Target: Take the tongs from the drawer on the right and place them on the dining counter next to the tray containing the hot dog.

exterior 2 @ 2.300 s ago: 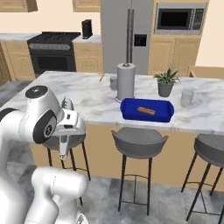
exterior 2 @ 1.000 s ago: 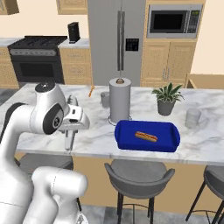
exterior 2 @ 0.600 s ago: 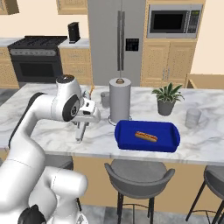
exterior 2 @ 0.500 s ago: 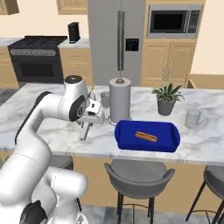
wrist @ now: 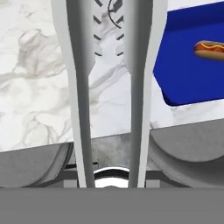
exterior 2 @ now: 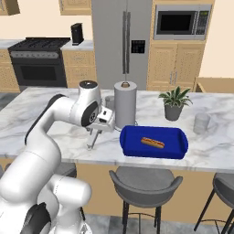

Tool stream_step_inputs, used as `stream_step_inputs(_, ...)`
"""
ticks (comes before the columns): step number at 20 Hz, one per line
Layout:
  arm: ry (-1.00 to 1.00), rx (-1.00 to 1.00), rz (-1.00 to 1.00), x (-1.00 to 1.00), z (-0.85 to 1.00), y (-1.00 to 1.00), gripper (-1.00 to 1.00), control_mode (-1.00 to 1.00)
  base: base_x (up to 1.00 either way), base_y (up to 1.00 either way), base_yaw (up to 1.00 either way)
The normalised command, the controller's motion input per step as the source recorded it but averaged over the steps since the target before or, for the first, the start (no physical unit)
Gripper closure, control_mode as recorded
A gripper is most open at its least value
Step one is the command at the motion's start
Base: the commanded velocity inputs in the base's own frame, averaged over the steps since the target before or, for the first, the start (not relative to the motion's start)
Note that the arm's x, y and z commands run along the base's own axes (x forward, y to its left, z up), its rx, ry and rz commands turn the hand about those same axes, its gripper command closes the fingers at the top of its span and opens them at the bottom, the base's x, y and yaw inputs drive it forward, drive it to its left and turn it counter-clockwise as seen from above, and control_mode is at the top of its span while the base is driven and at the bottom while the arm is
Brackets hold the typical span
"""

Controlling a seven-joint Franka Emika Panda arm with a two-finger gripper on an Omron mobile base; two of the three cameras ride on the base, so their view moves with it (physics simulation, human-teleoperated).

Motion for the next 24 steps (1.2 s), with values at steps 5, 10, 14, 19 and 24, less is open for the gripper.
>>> stream_step_inputs(5,0.0,-0.01,0.0,0.01,-0.19,0.0,1.0,-1.0,0.0,0.0,0.0)
stream_step_inputs(10,-0.01,-0.03,0.0,0.04,-0.14,0.0,1.0,-1.0,0.0,0.0,0.0)
stream_step_inputs(14,-0.01,-0.04,0.0,0.15,-0.1,0.0,1.0,-1.0,0.0,0.0,0.0)
stream_step_inputs(19,0.0,-0.04,0.0,0.3,-0.12,0.0,1.0,-1.0,0.0,0.0,0.0)
stream_step_inputs(24,0.0,-0.03,0.0,0.26,-0.13,0.0,1.0,-1.0,0.0,0.0,0.0)
